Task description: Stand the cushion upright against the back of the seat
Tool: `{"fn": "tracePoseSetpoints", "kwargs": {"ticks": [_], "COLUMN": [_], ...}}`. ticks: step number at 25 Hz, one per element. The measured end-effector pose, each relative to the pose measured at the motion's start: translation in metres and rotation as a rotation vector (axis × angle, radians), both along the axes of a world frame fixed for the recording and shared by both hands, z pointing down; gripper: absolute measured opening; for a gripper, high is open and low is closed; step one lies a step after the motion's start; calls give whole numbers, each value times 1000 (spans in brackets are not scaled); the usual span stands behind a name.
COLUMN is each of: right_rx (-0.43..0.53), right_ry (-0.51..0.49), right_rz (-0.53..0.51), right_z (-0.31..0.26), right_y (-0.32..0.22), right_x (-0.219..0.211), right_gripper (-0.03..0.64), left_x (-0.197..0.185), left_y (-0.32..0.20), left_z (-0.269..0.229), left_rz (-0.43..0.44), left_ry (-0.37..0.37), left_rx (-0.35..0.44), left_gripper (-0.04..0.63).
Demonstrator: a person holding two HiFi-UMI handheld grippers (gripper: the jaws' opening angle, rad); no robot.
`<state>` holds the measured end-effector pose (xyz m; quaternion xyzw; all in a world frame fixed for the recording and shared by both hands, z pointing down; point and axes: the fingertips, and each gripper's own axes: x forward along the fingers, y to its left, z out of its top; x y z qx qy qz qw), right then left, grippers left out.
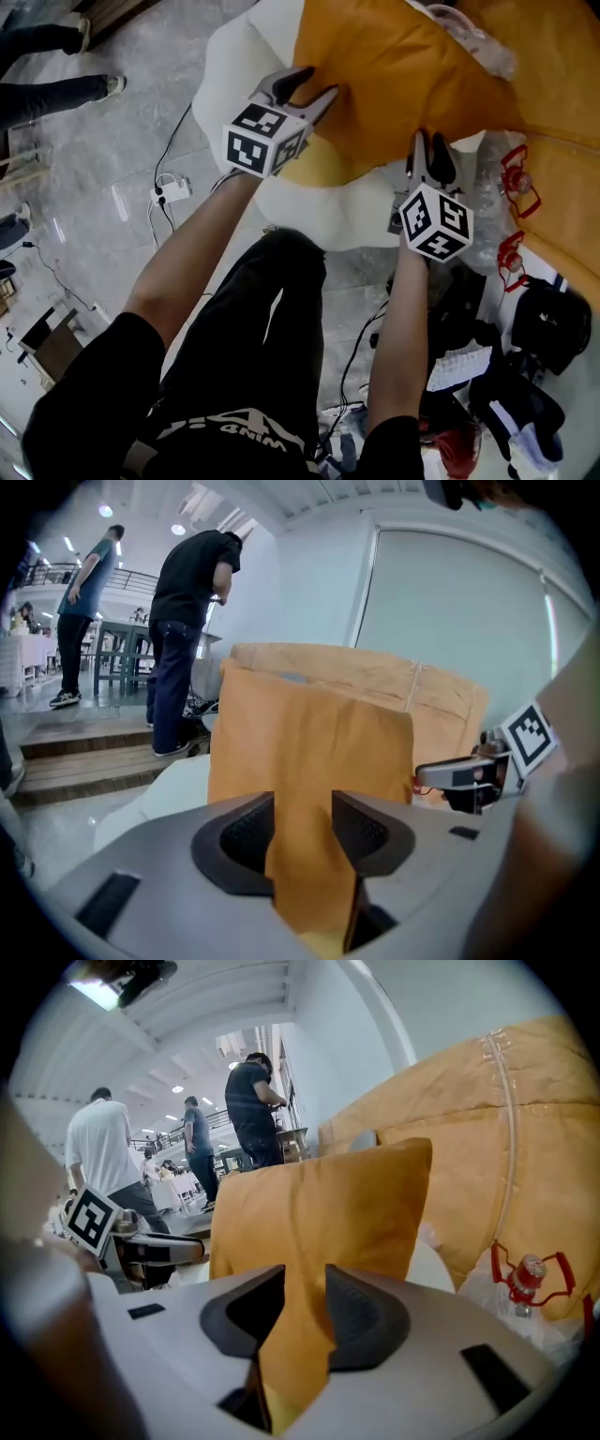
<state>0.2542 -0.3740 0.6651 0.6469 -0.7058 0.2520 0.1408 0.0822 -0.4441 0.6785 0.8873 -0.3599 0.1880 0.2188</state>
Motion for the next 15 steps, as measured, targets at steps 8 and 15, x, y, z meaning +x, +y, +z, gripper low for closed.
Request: {"fn": "tracePoseSetpoints", "kwargs": {"ticks": [8,15], "right_rx": [113,195], "right_ry": [-119,-129], "right_rz": [-41,-117], "right_z": [-81,-195], "right_y": [54,103], "right_x": [-17,-46], "right_gripper": [23,23], "left_x": [-3,-9], "left_y": [62,141], "left_z": [-87,-193], "left_rz": [74,175], "left_ry": [55,93], "left_rx": [81,77], "left_gripper": [8,8]}}
